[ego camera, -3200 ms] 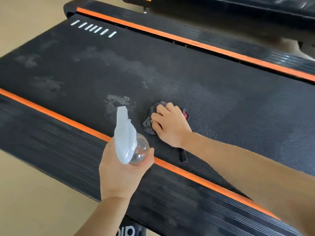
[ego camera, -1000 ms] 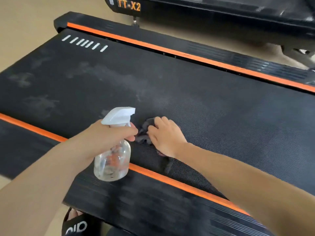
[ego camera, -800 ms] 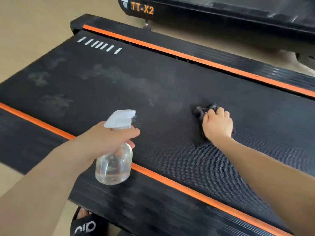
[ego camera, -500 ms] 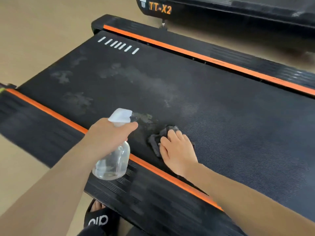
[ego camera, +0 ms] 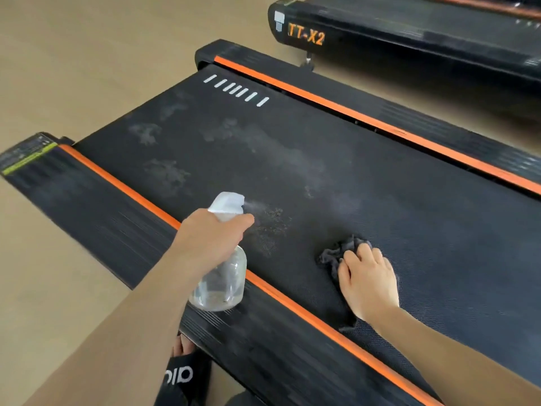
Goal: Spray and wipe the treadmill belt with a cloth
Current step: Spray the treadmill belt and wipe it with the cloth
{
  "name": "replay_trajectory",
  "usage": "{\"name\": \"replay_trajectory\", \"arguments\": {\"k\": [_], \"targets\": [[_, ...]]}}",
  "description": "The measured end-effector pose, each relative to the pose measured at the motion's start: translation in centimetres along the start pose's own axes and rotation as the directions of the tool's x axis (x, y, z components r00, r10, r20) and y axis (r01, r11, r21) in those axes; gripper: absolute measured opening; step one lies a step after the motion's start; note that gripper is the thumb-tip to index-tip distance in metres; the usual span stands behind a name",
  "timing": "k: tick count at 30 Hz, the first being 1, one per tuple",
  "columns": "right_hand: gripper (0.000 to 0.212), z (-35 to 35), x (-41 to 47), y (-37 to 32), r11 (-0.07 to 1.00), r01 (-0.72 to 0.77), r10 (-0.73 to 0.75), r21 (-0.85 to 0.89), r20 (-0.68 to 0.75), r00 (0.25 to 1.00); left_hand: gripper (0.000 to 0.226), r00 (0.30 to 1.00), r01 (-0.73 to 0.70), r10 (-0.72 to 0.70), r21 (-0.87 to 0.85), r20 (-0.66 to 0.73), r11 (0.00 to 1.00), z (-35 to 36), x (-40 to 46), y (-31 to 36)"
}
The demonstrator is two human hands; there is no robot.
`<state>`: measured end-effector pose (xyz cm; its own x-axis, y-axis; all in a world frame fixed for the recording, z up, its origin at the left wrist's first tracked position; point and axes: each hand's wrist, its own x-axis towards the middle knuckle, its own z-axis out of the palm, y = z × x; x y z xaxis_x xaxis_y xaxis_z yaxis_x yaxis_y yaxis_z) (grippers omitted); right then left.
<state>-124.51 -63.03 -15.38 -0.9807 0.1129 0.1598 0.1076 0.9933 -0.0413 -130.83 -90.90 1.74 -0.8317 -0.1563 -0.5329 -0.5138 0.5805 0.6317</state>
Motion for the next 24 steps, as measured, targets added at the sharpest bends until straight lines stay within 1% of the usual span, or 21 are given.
{"name": "replay_trajectory", "arguments": {"k": [5,9,11,12,13,14,16,17,18,20,21,22,24], "targets": [[0.038,0.1,0.0,0.0,1.0,0.001,0.0,0.012,-0.025,1.0,0.037,1.0,-0.004,0.004,0.053,-0.004,0.999,-0.1,-0.7,-0.7],[0.035,-0.2,-0.3,0.0,0.999,0.031,-0.031,0.016,-0.049,0.998,0.031,0.999,-0.027,0.033,0.135,-0.041,0.991,-1.0,-1.3,-1.1],[0.033,-0.5,-0.2,-0.1,0.993,0.107,-0.105,0.04,-0.056,0.993,0.034,0.999,0.001,0.002,0.104,-0.033,0.995,-1.5,-1.5,-1.2],[0.032,-0.6,-0.2,-0.3,0.983,0.178,-0.174,0.053,-0.061,0.983,0.034,1.0,0.01,-0.008,0.081,-0.02,0.997,-1.6,-1.6,-1.2],[0.031,-0.8,-0.1,-0.8,0.959,0.275,-0.271,0.063,-0.063,0.96,0.033,1.0,0.017,-0.016,0.066,-0.004,0.998,-1.7,-1.6,-1.2],[0.029,-0.9,-0.1,-1.6,0.918,0.391,-0.388,0.068,-0.057,0.92,0.031,1.0,0.016,-0.017,0.067,0.012,0.998,-1.8,-1.7,-1.2],[0.021,-0.9,0.5,-3.9,0.788,0.611,-0.609,0.08,-0.043,0.792,0.031,1.0,-0.001,-0.001,0.071,0.023,0.997,-2.0,-1.7,-1.0],[0.017,-0.7,1.3,-5.2,0.724,0.684,-0.683,0.093,-0.046,0.729,0.036,1.0,-0.008,0.007,0.065,0.016,0.998,-2.2,-1.6,-0.9],[0.015,-0.4,2.3,-6.4,0.676,0.73,-0.729,0.102,-0.054,0.682,0.042,1.0,-0.011,0.01,0.061,0.003,0.998,-2.4,-1.8,-0.8],[0.015,0.6,5.3,-8.9,0.624,0.775,-0.774,0.1,-0.065,0.63,0.049,0.999,-0.019,0.022,0.076,-0.031,0.997,-3.0,-1.7,-0.9],[0.016,1.1,7.0,-10.1,0.62,0.779,-0.776,0.097,-0.069,0.627,0.05,0.999,-0.024,0.028,0.089,-0.043,0.996,-3.2,-1.7,-1.1],[0.018,1.6,8.8,-11.3,0.634,0.767,-0.764,0.096,-0.072,0.641,0.05,0.998,-0.021,0.027,0.098,-0.056,0.995,-3.4,-1.7,-1.3],[0.021,2.8,12.5,-13.7,0.717,0.694,-0.69,0.064,-0.069,0.72,0.051,0.997,-0.01,0.018,0.109,-0.072,0.994,-3.7,-1.3,-1.9]]}}
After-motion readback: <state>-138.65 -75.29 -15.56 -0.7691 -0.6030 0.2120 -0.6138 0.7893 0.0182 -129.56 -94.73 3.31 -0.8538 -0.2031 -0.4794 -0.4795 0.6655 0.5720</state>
